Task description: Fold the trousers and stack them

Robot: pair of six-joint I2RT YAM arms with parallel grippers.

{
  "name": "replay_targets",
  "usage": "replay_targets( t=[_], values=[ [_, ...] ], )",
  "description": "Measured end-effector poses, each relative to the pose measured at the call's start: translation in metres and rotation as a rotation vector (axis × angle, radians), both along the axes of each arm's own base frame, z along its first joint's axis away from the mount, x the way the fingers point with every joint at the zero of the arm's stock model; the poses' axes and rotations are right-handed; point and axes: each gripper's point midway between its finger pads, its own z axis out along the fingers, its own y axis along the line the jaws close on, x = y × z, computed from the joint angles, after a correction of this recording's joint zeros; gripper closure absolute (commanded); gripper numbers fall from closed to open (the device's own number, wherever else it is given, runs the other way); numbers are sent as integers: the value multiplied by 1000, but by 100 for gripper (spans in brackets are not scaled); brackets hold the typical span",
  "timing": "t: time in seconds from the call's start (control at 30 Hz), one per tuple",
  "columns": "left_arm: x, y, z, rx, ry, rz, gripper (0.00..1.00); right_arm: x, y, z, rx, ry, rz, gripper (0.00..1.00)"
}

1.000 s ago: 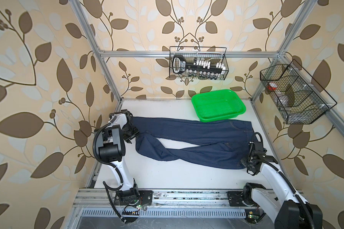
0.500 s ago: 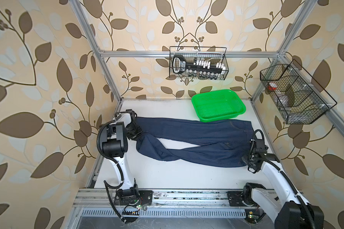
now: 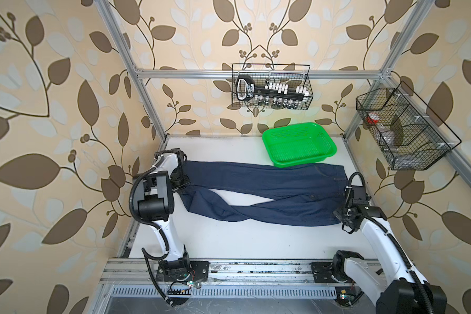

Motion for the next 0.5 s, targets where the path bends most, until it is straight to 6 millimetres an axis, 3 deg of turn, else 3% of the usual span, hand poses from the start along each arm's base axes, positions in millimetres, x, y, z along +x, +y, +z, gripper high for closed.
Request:
replay_targets(
  t=[0.17, 0.33, 0.5],
  values=[
    [-43, 25, 54, 132, -63, 67, 100, -7, 3, -2, 5, 34, 9, 100],
    [-92, 46, 63, 207, -17, 171, 100, -14, 5, -4, 7, 71, 18, 99],
    [-111, 58, 76, 257, -27, 238, 100, -11, 4, 8, -7, 70, 24, 98]
  ],
)
